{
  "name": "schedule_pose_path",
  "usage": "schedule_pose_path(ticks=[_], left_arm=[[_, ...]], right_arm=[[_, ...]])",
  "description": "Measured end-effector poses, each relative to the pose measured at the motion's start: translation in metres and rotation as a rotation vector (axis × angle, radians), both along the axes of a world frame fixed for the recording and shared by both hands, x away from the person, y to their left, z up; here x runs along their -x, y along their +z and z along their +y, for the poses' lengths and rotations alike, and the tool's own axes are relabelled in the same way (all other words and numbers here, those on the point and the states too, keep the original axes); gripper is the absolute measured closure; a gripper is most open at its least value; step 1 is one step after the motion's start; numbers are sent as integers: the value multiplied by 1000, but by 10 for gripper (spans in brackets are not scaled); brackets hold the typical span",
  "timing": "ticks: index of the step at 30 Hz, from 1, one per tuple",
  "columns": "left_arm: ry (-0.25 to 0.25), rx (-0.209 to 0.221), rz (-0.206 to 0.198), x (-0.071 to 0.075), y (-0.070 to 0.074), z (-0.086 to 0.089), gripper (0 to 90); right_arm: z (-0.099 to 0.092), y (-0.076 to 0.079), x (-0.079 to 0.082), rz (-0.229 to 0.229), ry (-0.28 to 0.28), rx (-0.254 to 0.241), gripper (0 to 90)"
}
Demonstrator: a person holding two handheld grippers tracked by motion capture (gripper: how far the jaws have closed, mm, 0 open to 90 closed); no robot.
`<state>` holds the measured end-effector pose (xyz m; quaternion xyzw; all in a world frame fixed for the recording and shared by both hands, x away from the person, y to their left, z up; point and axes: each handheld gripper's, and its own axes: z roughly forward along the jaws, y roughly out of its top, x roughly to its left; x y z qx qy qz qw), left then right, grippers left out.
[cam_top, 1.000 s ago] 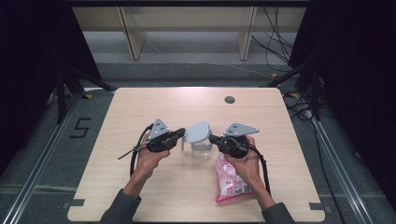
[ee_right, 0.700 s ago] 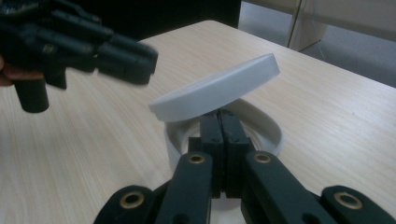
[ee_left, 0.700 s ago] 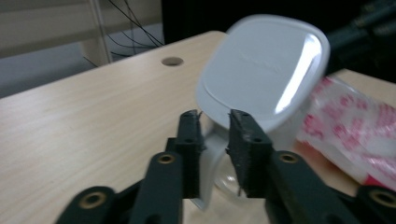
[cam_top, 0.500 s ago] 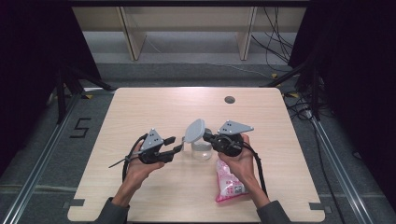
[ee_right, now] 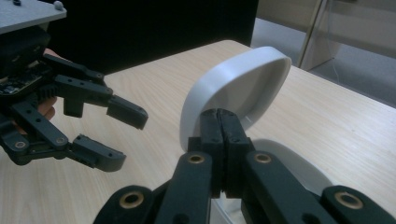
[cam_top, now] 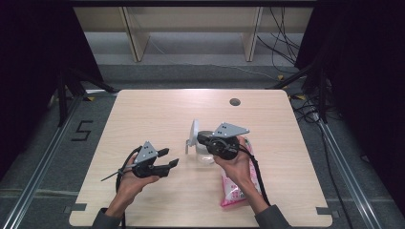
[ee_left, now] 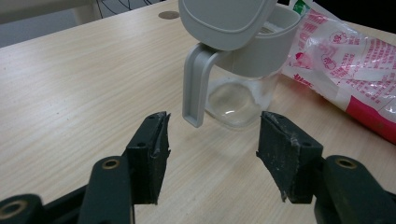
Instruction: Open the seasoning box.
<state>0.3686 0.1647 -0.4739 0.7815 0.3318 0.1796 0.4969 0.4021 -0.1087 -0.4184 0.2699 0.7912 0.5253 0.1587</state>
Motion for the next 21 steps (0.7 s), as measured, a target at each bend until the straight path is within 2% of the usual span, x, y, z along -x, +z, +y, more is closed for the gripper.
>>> schedule_pose_path(ticks=[1, 2, 3, 4, 5, 8, 9, 10, 11, 12, 13, 15, 16, 17, 18, 19, 20, 21], left_arm=[[-5, 2, 1, 0, 0, 0, 426], [-15, -2, -5, -1, -1, 1, 425], [-6, -1, 7, 0, -2, 0, 425], [-4, -2, 9, 1, -3, 0, 424], [-8, 6, 20, 1, -4, -2, 420], [-21, -12, 5, 1, -3, -1, 411], [-22, -16, 3, 1, -3, -1, 409], [-5, 1, 17, 3, -4, -2, 404], [-12, -1, 14, 3, -3, -2, 398], [-11, -13, 6, 2, -3, -2, 395], [-8, -15, 9, 2, -3, -1, 390], [-1, 7, 30, 3, -4, -4, 381], [-6, 1, 27, 4, -4, -4, 376], [-6, -4, 28, 4, -4, -4, 371], [-1, -2, 31, 4, -4, -5, 364], [-3, -6, 31, 3, -4, -5, 361], [-16, -9, 26, 3, -4, -5, 357], [-5, 3, 42, 4, -5, -6, 353]], right_arm=[[3, 0, 1, 4, 6, -1, 900], [4, -1, 1, -18, 11, 3, 900], [4, -1, 2, -1, 18, 8, 900], [4, -1, 1, -17, 35, 18, 900], [2, 0, 3, -18, 22, 16, 900], [-11, 5, 8, -24, 12, 9, 894], [-18, 7, 10, -29, 11, 20, 886], [-25, 7, 13, -21, -6, 10, 880], [-37, 8, 15, -38, -25, 18, 868], [-44, 9, 19, -20, -49, 16, 859], [-51, 10, 19, -32, -46, 30, 848], [-64, 9, 23, -26, -82, 17, 820], [-70, 9, 26, -3, -109, 4, 802], [-78, 8, 28, -1, -122, 12, 786], [-86, 7, 29, -28, -145, 19, 763], [-89, 5, 31, -26, -162, 11, 741], [-96, 5, 33, -5, -180, 26, 714], [-101, 3, 33, -3, -189, 28, 692]])
